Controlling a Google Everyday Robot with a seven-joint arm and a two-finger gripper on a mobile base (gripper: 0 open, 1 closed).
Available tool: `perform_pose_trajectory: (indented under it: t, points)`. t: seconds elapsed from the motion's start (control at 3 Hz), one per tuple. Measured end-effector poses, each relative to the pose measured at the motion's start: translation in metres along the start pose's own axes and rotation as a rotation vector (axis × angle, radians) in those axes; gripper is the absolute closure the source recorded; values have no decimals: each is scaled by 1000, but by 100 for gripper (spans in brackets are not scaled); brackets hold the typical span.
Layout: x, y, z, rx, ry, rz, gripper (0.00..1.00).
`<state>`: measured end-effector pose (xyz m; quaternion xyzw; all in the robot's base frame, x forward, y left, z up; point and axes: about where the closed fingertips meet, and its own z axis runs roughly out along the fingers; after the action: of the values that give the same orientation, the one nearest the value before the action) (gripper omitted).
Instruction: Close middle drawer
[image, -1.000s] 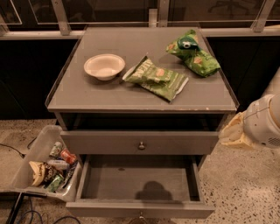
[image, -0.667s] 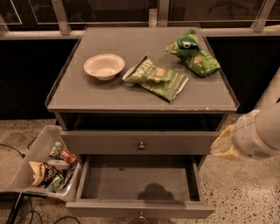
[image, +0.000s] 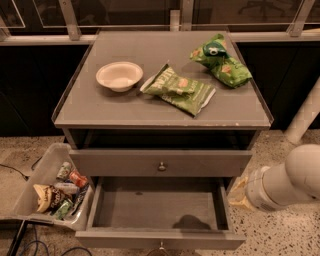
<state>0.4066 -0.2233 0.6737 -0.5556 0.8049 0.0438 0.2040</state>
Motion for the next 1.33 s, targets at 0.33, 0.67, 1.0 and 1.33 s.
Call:
perform_pose_trajectory:
  t: [0.33,0.67,1.0,1.33]
  points:
    - [34,-5,52,2,-2,12,100]
    - [34,-5,52,2,-2,13,100]
    - [35,14,79,-55,-43,21,100]
    - [37,45,115,-127,-124,14,100]
